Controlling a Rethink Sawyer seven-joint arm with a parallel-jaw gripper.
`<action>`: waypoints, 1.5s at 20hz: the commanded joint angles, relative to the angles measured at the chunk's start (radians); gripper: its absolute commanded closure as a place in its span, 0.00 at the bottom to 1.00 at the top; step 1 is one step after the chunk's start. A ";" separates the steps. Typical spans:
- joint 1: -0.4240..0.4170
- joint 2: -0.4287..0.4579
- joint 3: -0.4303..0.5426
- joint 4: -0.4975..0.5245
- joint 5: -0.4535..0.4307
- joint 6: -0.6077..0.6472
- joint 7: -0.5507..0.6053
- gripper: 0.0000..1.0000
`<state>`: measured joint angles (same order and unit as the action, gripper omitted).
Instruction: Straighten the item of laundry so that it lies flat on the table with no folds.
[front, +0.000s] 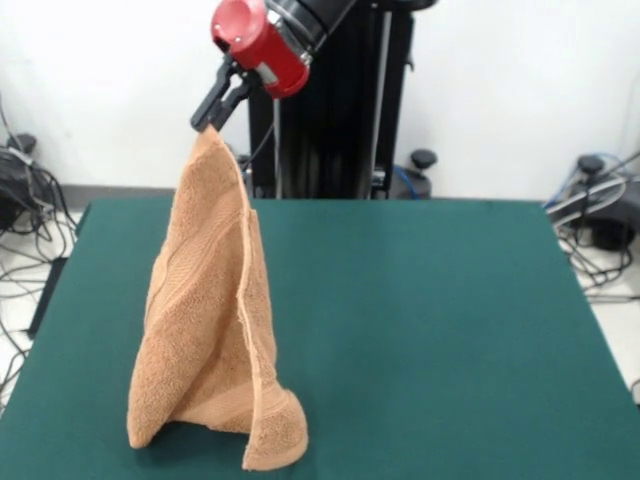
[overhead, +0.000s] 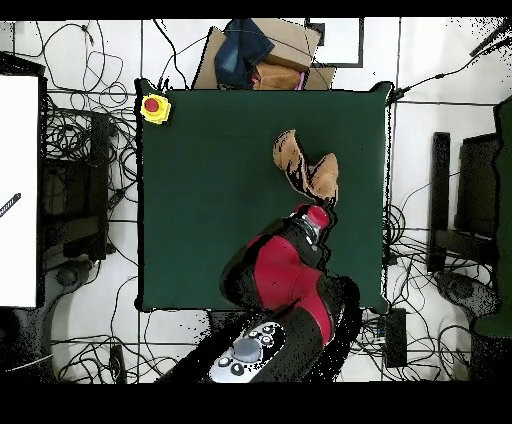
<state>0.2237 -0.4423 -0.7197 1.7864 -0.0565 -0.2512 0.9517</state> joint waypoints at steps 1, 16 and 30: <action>0.041 0.036 0.131 0.102 0.046 0.030 0.285 1.00; 0.090 0.032 0.139 0.199 0.074 -0.009 0.320 1.00; 0.195 0.159 0.143 0.276 0.246 -0.152 0.377 1.00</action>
<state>0.3985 -0.3580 -0.7191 1.9972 0.1005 -0.3405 0.9519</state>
